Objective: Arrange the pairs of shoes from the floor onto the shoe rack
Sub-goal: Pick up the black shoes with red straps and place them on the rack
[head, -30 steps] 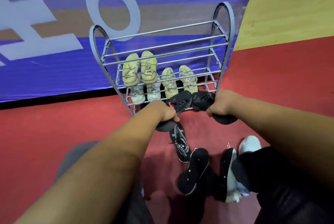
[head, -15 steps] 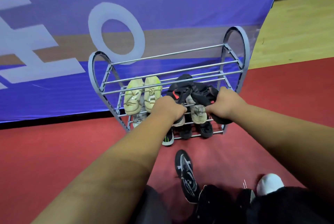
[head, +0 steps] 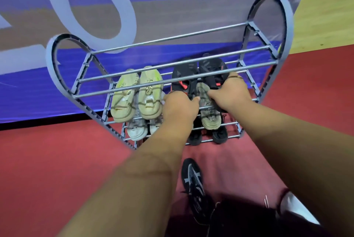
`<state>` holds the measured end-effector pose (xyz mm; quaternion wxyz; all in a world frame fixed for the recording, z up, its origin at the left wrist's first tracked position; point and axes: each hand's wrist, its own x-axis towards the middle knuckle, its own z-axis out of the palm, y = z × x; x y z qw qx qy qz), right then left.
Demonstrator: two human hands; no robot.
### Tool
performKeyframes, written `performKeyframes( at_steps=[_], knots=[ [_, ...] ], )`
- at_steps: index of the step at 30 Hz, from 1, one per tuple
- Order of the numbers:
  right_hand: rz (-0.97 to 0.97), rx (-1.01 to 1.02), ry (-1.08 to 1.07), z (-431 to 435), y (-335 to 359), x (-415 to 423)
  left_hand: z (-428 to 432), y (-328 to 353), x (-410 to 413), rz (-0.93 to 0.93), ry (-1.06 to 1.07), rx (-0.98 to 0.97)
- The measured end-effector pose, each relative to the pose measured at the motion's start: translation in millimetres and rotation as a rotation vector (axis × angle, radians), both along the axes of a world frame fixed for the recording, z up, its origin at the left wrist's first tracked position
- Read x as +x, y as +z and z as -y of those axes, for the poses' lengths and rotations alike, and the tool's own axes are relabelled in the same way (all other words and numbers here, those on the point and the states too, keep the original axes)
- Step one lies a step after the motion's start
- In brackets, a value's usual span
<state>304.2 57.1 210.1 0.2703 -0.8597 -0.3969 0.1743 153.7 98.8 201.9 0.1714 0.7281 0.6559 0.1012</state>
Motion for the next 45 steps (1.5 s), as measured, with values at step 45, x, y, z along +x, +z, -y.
performKeyframes(
  at_steps=[45],
  knots=[
    [0.076, -0.135, 0.212, 104.3, 48.5, -45.4, 78.2, 66.5, -64.0, -0.139, -0.397, -0.035]
  ],
)
